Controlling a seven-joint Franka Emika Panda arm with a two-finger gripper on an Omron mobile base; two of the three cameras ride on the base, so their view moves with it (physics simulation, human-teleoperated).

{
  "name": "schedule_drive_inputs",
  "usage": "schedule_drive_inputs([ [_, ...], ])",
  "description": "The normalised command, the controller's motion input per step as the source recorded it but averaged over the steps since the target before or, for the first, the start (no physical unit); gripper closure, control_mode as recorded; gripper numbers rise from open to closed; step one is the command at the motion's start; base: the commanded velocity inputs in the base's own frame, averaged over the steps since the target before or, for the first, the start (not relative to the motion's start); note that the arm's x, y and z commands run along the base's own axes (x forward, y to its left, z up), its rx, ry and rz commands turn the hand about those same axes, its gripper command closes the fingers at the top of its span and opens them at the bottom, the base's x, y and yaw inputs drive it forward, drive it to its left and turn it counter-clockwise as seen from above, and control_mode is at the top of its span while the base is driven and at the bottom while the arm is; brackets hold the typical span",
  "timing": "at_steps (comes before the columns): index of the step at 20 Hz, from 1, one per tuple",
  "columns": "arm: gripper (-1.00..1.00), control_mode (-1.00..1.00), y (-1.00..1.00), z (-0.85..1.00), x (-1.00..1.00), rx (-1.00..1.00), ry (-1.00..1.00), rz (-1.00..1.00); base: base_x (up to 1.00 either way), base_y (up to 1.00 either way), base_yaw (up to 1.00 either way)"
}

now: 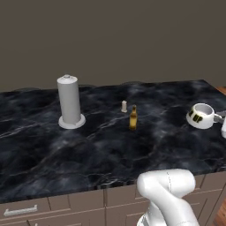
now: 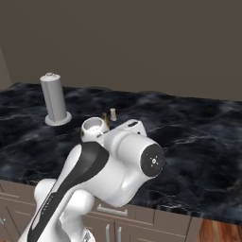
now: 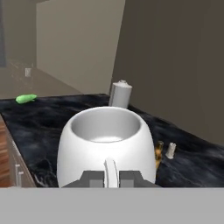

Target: Open the cabinet directly in front. Then move the beer and the mug to the dining counter with the candle on it.

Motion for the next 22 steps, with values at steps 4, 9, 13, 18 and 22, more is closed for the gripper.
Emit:
schedule_drive_inputs([
  [4,1.0,-1.0,0.0,-0.17,0.35,0.0,0.0,0.0,0.0,0.0,0.0],
  [9,1.0,-1.0,0.0,-0.28,0.31,0.0,0.0,0.0,0.0,0.0,0.0],
  [13,1.0,-1.0,0.0,-0.24,0.28,0.0,0.0,0.0,0.0,0.0,0.0],
  [18,1.0,-1.0,0.0,-0.16,0.24,0.0,0.0,0.0,0.0,0.0,0.0],
  [22,1.0,-1.0,0.0,-0.13,0.24,0.0,0.0,0.0,0.0,0.0,0.0],
])
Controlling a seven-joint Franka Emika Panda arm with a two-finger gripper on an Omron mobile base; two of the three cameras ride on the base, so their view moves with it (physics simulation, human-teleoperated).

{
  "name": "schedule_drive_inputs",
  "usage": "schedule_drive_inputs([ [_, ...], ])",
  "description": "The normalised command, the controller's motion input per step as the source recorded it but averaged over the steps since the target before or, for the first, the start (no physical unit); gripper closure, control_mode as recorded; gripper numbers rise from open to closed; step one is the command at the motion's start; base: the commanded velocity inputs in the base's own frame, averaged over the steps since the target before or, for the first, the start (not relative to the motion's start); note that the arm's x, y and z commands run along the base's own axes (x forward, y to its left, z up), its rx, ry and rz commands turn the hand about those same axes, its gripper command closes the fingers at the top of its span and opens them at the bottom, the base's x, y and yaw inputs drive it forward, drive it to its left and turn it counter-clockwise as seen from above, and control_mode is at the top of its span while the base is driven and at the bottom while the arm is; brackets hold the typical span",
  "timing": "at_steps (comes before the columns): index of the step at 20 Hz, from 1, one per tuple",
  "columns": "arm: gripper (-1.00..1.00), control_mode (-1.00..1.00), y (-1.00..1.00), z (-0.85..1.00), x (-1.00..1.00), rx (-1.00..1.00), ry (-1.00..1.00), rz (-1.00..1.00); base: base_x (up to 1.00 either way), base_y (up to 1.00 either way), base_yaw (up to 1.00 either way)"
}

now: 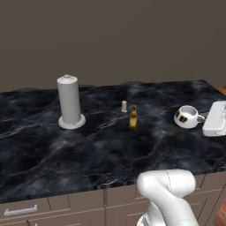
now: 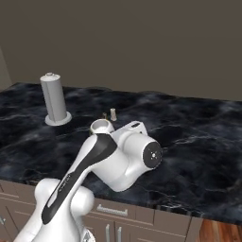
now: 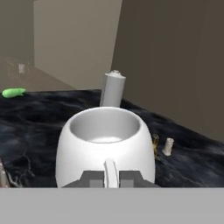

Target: Open the cabinet directly in front. Then move the beer and the mug to the dining counter with the candle on it.

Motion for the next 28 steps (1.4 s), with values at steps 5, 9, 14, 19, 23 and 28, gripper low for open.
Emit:
schedule_drive_inputs([
  [5,1.0,-1.0,-0.01,-0.13,0.25,0.0,0.0,0.0,0.0,0.0,0.0],
  [9,1.0,-1.0,-0.01,-0.13,0.25,0.0,0.0,0.0,0.0,0.0,0.0],
  [14,1.0,-1.0,-0.03,-0.16,0.25,0.0,0.0,0.0,0.0,0.0,0.0],
  [19,1.0,-1.0,-0.1,-0.23,0.24,0.0,0.0,0.0,0.0,0.0,0.0],
  [23,1.0,-1.0,-0.09,-0.27,0.27,0.0,0.0,0.0,0.0,0.0,0.0],
  [28,1.0,-1.0,-0.02,-0.26,0.29,0.0,0.0,0.0,0.0,0.0,0.0],
])
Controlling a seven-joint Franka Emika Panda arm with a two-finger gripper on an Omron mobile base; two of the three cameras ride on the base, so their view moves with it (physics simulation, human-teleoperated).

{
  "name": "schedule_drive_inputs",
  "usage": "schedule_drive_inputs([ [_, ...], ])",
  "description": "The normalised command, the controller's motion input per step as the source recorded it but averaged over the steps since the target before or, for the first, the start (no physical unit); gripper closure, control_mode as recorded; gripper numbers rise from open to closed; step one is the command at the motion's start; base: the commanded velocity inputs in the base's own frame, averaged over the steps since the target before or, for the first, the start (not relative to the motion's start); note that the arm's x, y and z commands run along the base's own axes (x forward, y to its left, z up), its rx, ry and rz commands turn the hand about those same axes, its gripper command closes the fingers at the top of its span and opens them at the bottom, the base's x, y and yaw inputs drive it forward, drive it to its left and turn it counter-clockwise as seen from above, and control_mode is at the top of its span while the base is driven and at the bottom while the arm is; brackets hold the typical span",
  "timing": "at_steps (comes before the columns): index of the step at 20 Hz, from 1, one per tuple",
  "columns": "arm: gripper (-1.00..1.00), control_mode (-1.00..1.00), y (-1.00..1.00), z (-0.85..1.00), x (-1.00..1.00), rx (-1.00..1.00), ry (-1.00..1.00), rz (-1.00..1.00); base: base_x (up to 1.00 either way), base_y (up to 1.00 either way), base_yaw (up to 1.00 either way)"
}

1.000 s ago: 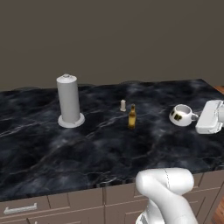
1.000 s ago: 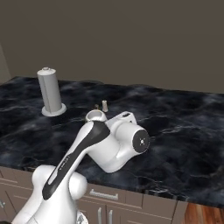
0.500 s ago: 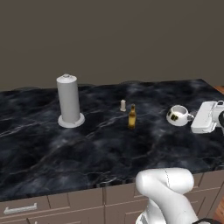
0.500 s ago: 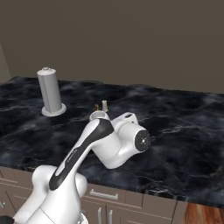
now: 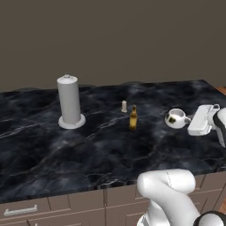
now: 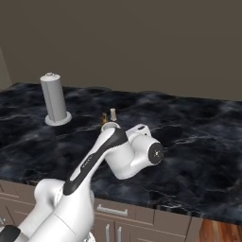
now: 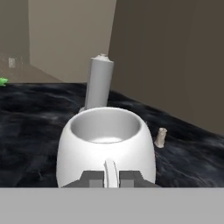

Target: Open the cabinet directly in front. Then move the beer and the mug to the dining counter with the candle on it.

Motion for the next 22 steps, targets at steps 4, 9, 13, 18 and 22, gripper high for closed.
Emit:
schedule_drive_inputs([
  [4,1.0,-1.0,0.0,-0.24,0.3,-0.01,0.0,0.0,0.0,0.0,0.0],
  [9,1.0,-1.0,0.0,-0.21,0.29,-0.01,0.0,0.0,0.0,0.0,0.0],
  [13,1.0,-1.0,-0.01,-0.17,0.28,-0.01,0.0,0.0,0.0,0.0,0.0],
  [18,1.0,-1.0,-0.01,-0.13,0.27,0.0,0.0,0.0,0.0,0.0,0.0],
  [22,1.0,-1.0,-0.03,-0.11,0.28,0.0,0.0,0.0,0.0,0.0,0.0],
])
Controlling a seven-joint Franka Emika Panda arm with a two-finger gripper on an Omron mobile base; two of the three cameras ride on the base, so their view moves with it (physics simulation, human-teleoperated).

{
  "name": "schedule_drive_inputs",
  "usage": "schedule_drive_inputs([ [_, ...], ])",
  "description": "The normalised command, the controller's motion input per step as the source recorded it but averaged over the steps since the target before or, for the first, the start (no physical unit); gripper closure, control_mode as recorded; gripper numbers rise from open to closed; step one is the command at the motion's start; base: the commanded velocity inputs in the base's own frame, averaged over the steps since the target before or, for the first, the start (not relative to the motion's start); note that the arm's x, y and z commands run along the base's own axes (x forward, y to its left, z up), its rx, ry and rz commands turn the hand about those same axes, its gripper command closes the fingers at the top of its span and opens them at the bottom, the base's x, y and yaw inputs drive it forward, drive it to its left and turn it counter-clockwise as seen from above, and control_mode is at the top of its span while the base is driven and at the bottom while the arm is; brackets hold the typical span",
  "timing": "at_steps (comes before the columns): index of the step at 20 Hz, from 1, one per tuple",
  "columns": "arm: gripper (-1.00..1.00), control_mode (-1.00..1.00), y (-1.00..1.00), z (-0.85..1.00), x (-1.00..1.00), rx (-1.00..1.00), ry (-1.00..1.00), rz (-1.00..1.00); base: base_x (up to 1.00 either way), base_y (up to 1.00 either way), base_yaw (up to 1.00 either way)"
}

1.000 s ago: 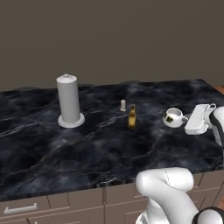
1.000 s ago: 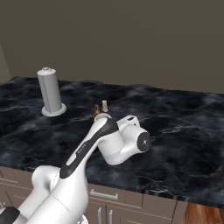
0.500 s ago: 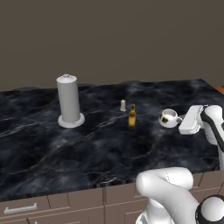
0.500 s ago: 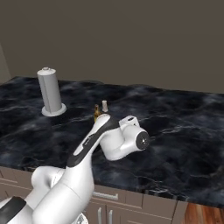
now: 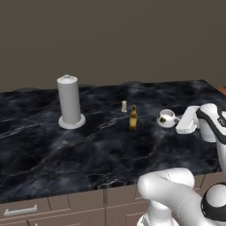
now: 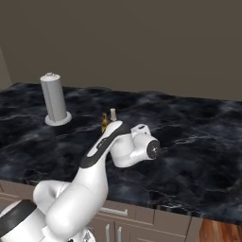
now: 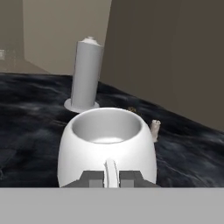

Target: Open the cabinet directly in front. Then move the beer and the mug to the dining counter with the candle on it.

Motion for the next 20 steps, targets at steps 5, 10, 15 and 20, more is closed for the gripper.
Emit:
schedule_drive_inputs([
  [5,1.0,-1.0,-0.04,-0.14,0.25,0.0,0.0,0.0,0.0,0.0,0.0],
  [10,1.0,-1.0,-0.01,-0.2,0.22,0.0,0.0,0.0,0.0,0.0,0.0],
  [15,1.0,-1.0,0.0,-0.2,0.22,0.0,0.0,0.0,0.0,0.0,0.0],
  [20,1.0,-1.0,0.0,-0.17,0.23,0.0,0.0,0.0,0.0,0.0,0.0],
])
